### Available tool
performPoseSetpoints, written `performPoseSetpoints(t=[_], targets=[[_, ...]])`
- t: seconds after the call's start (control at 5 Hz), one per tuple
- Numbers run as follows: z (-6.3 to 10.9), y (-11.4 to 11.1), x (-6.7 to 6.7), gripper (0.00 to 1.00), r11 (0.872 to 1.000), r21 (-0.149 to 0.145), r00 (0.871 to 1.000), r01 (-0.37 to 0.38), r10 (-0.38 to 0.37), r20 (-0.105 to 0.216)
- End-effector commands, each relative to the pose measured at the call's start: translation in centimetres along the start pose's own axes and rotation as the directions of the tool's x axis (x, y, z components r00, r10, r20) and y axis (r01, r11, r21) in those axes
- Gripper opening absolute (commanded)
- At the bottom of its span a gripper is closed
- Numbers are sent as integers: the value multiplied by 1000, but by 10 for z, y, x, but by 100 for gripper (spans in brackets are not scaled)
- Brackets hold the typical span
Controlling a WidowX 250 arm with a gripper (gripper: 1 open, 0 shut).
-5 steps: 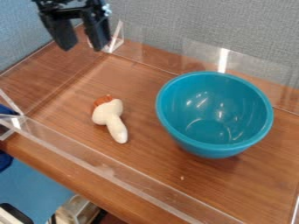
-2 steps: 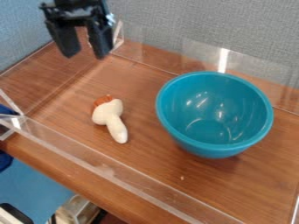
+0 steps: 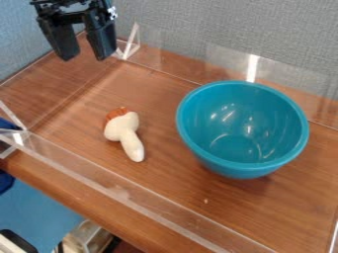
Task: Remove the mushroom from inside the blue bowl and put it on the table
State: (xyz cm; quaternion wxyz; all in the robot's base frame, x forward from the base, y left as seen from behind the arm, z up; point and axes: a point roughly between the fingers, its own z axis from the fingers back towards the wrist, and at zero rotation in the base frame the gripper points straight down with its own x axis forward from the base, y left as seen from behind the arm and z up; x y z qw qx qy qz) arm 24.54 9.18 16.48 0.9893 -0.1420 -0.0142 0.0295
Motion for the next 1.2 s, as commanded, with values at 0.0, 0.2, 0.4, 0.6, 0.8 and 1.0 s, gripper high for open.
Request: performPoseSetpoints(t=[0.0,0.2,0.4,0.6,0.8,1.0], targets=[[9,-3,-2,100,1000,10,999,-29,28,45],[7,-21,-2,100,1000,7,1000,1,-1,28],[6,-27,5,100,1000,10,1000,27,-27,15],[6,-22,13,100,998,30,999,51,-51,10],[5,-19,5,100,996,33,996,84,-84,1],[5,-17,-3,100,995,32,995,99,-99,-5]])
